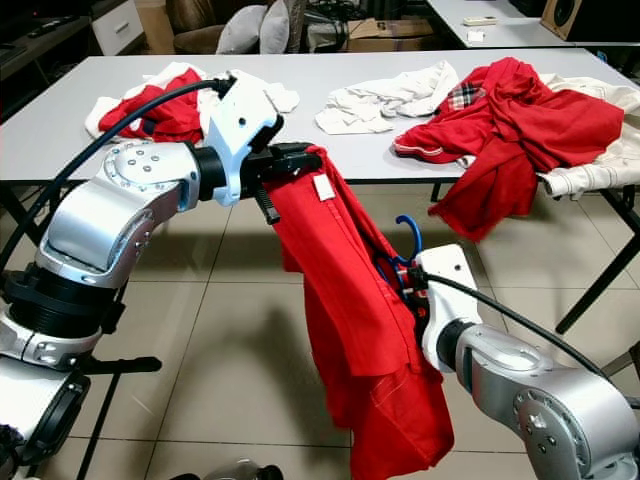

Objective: Hang hanger

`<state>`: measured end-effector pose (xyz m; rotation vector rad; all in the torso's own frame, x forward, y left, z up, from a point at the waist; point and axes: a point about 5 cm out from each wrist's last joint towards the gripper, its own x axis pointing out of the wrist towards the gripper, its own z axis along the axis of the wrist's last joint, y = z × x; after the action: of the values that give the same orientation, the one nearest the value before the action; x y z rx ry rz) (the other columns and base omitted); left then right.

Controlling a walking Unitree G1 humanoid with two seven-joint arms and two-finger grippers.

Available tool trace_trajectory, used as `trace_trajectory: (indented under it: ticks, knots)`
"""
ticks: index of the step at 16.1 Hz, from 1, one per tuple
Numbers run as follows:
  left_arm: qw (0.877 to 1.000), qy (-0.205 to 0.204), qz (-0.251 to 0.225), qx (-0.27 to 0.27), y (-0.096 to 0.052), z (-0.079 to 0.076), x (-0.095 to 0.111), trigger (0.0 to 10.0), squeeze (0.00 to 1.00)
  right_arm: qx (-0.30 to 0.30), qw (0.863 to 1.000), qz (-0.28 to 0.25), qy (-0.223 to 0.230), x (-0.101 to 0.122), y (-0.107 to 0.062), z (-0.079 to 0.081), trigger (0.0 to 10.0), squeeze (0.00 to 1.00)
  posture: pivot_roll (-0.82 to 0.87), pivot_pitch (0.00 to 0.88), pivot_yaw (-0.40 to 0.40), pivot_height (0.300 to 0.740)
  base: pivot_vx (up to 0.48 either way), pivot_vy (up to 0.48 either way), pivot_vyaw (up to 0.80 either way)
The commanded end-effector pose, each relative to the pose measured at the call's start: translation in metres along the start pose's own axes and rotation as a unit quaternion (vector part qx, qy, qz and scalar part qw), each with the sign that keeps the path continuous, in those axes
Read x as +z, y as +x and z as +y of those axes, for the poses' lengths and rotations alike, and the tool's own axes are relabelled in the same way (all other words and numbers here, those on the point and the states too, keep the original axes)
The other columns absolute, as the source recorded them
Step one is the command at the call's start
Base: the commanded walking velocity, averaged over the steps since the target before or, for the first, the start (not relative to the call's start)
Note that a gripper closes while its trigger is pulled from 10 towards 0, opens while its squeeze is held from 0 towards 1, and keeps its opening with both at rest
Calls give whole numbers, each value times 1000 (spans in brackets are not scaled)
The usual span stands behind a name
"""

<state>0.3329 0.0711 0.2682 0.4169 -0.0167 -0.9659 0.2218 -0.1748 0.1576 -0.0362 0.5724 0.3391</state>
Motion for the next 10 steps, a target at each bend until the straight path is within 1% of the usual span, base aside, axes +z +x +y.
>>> trace_trajectory:
  ticks: [1, 4, 5, 6, 7, 8, 9, 10]
  knots:
    - [1000, 10, -7, 13, -4, 5, 5, 0, 0, -6, 1000, 0, 1, 0, 0, -2, 10000, 0, -112, 0, 88, 740, 0, 0, 0]
    - [1000, 10, -7, 13, -4, 5, 5, 0, 0, -6, 1000, 0, 1, 0, 0, -2, 10000, 0, -112, 0, 88, 740, 0, 0, 0]
    - [1000, 9, -9, 12, -4, 4, 5, 0, 0, -47, 998, 8, -38, -3, 2, -11, 10000, 0, -111, 0, 87, 740, 0, 0, 0]
    - [999, -12, 19, -34, -6, -13, -25, 0, 0, -12, 996, -91, 3, 11, 25, -12, 10000, 0, -123, 0, 57, 740, 0, 0, 0]
    - [999, -12, 19, -34, -6, -13, -25, 0, 0, -12, 996, -91, 3, 11, 25, -12, 10000, 0, -123, 0, 57, 740, 0, 0, 0]
    - [998, -21, 37, -52, -8, -21, -41, 0, 0, 14, 991, -134, 28, 17, 35, -10, 10000, 0, -122, 0, 55, 740, 0, 0, 0]
    - [997, -18, 56, -50, -11, -25, -51, 0, 0, 22, 991, -129, 28, 15, 41, -8, 10000, 0, -117, 0, 47, 740, 0, 0, 0]
    - [997, -17, 63, -50, -12, -26, -55, 0, 0, 24, 991, -127, 28, 13, 44, -8, 10000, 0, -117, 0, 47, 740, 0, 0, 0]
